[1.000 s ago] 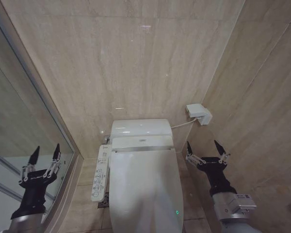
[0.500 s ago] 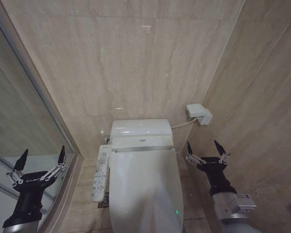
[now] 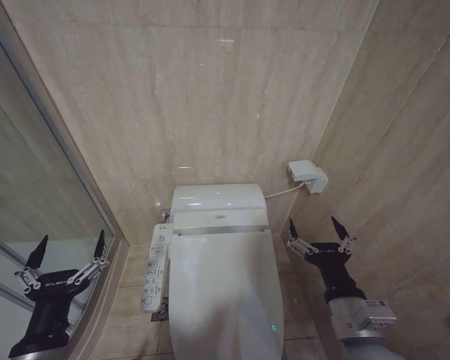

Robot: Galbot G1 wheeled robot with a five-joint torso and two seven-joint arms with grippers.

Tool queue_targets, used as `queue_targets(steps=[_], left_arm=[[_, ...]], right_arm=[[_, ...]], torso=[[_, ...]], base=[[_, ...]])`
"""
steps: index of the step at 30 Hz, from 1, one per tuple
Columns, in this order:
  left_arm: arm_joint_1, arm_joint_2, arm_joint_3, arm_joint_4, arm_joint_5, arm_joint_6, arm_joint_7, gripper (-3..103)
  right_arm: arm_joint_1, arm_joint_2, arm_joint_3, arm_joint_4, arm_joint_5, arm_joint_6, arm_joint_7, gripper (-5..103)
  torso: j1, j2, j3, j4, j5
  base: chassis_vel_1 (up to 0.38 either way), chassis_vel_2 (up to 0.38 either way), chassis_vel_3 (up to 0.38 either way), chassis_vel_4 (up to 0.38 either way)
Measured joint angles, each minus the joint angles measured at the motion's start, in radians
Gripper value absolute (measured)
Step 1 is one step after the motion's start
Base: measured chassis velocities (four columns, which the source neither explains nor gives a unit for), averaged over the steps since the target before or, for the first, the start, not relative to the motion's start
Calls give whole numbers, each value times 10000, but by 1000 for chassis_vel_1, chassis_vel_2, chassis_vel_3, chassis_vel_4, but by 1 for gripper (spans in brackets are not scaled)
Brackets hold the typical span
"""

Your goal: Open the toilet lid, clean the toilet bowl with a toilet brush, close the toilet lid, and flush.

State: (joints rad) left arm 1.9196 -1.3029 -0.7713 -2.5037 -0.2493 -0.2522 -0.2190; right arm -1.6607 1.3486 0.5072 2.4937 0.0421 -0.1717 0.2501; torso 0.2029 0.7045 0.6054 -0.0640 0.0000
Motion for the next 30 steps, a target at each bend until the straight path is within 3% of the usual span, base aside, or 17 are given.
queue_targets(steps=[20, 30], left_arm=[[-6, 17, 15, 25, 6, -3, -17, 100], [-9, 18, 16, 33, -1, -8, -18, 100]], right_arm=[[0, 0, 0, 0, 0, 0, 0, 100], [1, 0, 0, 0, 0, 0, 0, 100]], torso=[[4, -1, 2, 0, -1], [1, -1, 1, 0, 3]], base=[[9, -7, -11, 10], [176, -176, -171, 170]])
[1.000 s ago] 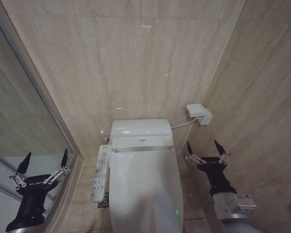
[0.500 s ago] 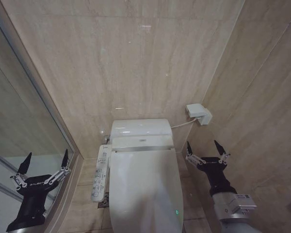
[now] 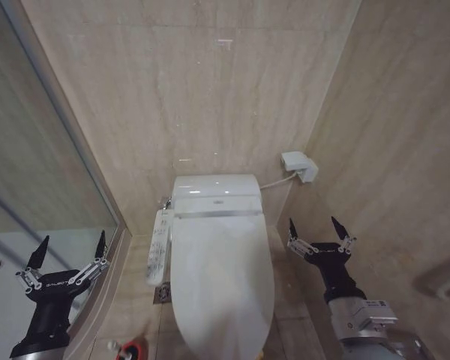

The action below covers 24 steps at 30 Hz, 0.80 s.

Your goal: Open the toilet lid, clean the toilet bowl with a toilet brush, close the toilet lid, and flush.

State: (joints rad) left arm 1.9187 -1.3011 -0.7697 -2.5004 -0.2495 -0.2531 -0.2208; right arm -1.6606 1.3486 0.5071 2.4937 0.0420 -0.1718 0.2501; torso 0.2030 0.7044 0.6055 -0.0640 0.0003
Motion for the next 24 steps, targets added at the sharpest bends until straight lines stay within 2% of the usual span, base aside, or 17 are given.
queue_targets(steps=[2, 5, 6, 21, 24], left_arm=[[0, 1, -1, 4, -2, 0, 0, 100], [0, 0, -1, 3, -3, 0, 0, 100], [0, 0, -1, 5, -4, 0, 1, 100], [-2, 2, -2, 6, -9, 1, 0, 100], [-2, 1, -2, 5, -9, 1, 1, 100]], right_arm=[[-1, 0, 0, 0, 0, 0, 0, 100], [-1, 0, 0, 0, 0, 0, 0, 100], [-1, 0, 1, 1, 0, 0, 1, 100], [-1, 0, 0, 1, 0, 0, 0, 100], [0, 0, 0, 0, 0, 0, 0, 100]], torso=[[-1, 1, -1, -1, -10], [-2, 1, 0, 1, 1], [-5, 2, -3, -2, -8], [2, 1, 0, 1, -7], [4, -1, 2, 1, 4]], base=[[268, -233, -250, 257], [273, -251, -257, 250], [246, -279, -251, 256], [208, -207, -205, 200], [198, -211, -198, 203]])
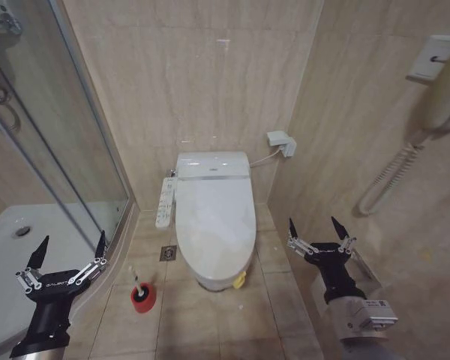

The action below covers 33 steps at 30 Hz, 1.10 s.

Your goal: Open the toilet lid, clean the toilet bowl with a toilet brush, close the toilet lid, and flush.

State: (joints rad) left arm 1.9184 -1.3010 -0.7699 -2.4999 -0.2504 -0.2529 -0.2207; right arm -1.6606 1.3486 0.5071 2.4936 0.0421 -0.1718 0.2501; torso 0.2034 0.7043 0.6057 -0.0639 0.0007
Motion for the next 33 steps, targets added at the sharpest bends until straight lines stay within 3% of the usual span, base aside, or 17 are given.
queue_targets(steps=[13, 33], left_arm=[[1, 0, 0, 0, -1, 0, 0, 100], [0, 0, 0, -1, 0, 0, 0, 100]], right_arm=[[-5, 0, 0, 1, 0, 0, 0, 100], [0, 0, 0, 1, 0, 0, 0, 100]], torso=[[-11, 4, -5, -1, -5], [-5, 1, -3, -1, -7]], base=[[206, -209, -210, 199], [2, 2, 2, 2]])
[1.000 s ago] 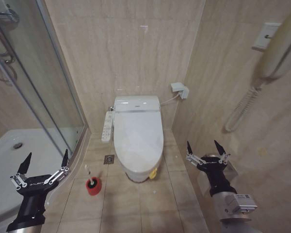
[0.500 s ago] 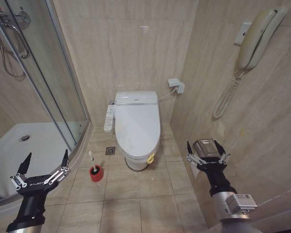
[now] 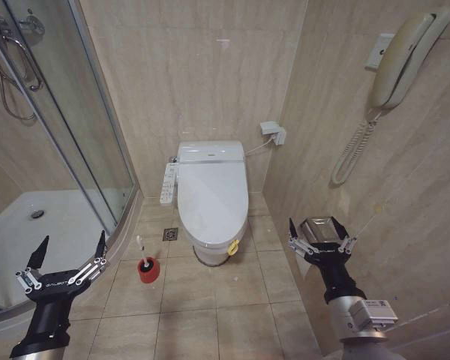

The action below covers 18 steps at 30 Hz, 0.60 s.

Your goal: Open the toilet lid, clean the toilet bowl with a toilet brush, close the toilet lid, and flush.

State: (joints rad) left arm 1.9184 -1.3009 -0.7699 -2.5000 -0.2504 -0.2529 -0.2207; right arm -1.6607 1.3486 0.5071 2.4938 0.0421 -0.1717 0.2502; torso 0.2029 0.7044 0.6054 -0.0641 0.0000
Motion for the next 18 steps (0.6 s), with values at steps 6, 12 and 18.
queue_targets(steps=[6, 12, 18], left_arm=[[0, 0, 0, 0, 0, 0, 0, 100], [0, 0, 0, 0, 0, 0, 0, 100], [0, 0, 0, 0, 0, 0, 0, 100]], right_arm=[[0, 0, 0, 0, 0, 0, 0, 100], [0, 0, 0, 0, 0, 0, 0, 100], [0, 0, 0, 0, 0, 0, 0, 100]], torso=[[0, 0, 0, 0, 0], [0, 0, 0, 0, 0], [0, 0, 0, 0, 0]], base=[[0, 0, 0, 0], [0, 0, 0, 0], [0, 0, 0, 0]])
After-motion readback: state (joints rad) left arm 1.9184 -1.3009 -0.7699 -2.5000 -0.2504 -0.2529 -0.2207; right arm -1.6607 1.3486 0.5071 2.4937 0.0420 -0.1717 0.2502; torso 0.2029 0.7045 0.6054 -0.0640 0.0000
